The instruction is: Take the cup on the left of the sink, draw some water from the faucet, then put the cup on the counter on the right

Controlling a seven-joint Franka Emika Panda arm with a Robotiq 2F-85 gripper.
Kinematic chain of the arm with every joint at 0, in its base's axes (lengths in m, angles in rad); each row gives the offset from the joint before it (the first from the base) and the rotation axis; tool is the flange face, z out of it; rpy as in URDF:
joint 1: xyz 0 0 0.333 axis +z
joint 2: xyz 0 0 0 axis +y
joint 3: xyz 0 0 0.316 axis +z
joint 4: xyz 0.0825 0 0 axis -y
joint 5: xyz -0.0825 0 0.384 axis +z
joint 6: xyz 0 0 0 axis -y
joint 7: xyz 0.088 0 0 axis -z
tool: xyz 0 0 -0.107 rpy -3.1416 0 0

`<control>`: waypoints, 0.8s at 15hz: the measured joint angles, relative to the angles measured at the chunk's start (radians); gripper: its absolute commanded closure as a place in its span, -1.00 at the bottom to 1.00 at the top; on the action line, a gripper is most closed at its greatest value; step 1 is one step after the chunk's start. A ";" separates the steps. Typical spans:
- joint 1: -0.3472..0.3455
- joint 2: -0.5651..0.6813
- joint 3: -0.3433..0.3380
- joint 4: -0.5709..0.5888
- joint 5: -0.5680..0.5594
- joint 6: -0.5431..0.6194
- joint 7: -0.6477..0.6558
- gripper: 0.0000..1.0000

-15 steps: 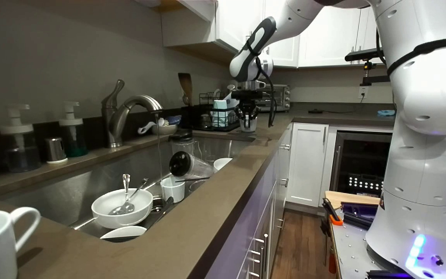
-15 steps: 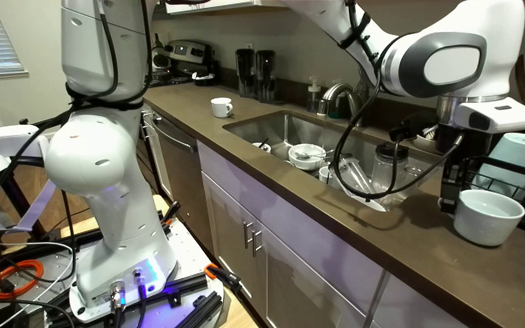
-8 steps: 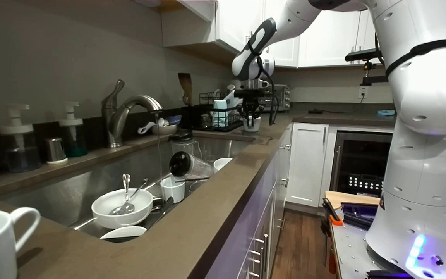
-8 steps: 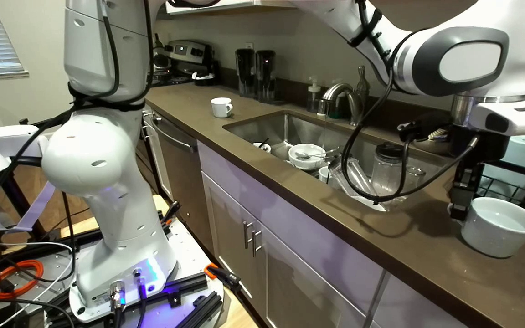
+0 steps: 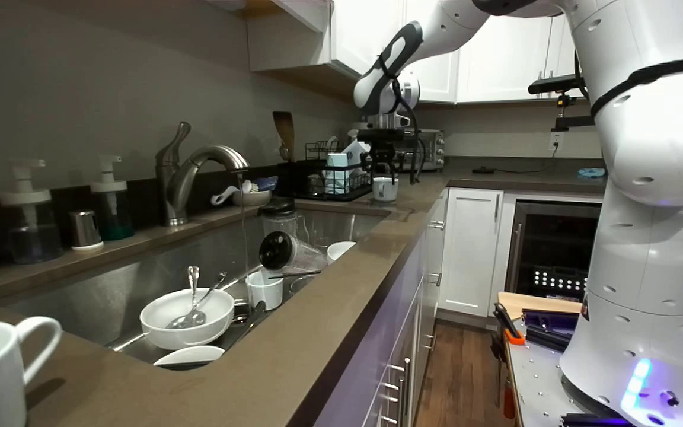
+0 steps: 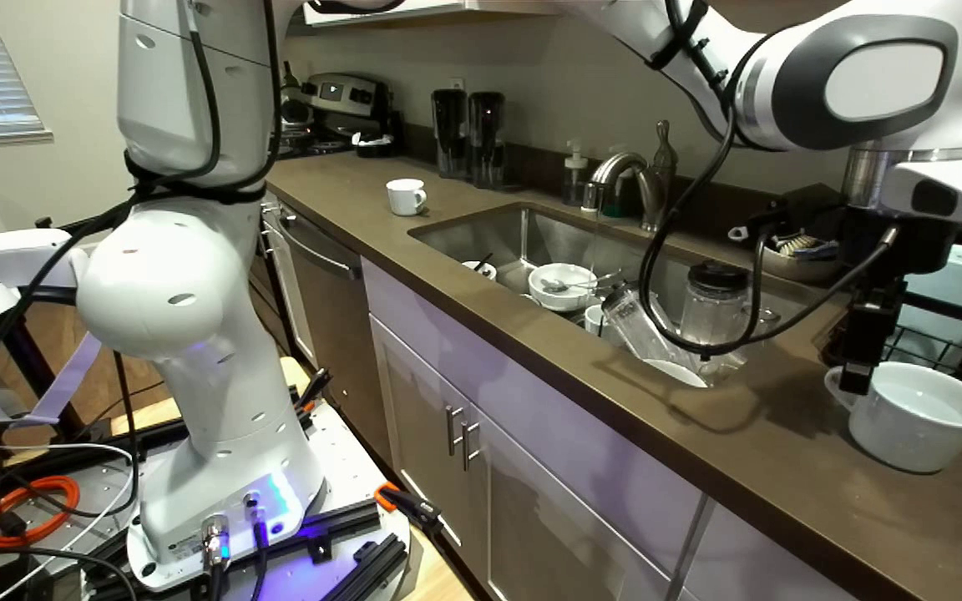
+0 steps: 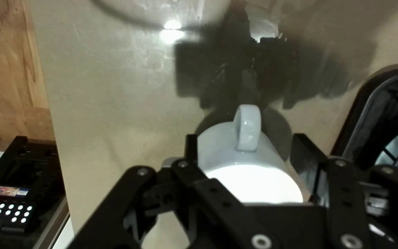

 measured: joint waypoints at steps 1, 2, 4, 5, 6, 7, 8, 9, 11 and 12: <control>0.002 0.000 0.001 0.009 0.000 -0.005 0.000 -1.00; 0.005 -0.002 0.002 0.015 0.000 -0.007 0.000 -1.00; 0.016 -0.015 0.006 0.017 -0.001 -0.007 -0.001 -1.00; 0.024 -0.024 0.010 0.017 -0.001 -0.007 -0.004 -1.00; 0.033 -0.034 0.015 0.017 -0.002 -0.007 -0.006 -1.00; 0.043 -0.046 0.022 0.015 -0.002 -0.007 -0.009 -1.00; 0.053 -0.059 0.030 0.011 -0.002 -0.007 -0.014 -1.00; 0.064 -0.073 0.039 0.005 -0.002 -0.007 -0.018 -1.00; 0.085 -0.102 0.061 -0.012 -0.002 -0.007 -0.026 -1.00; 0.097 -0.117 0.072 -0.024 -0.002 -0.007 -0.031 -1.00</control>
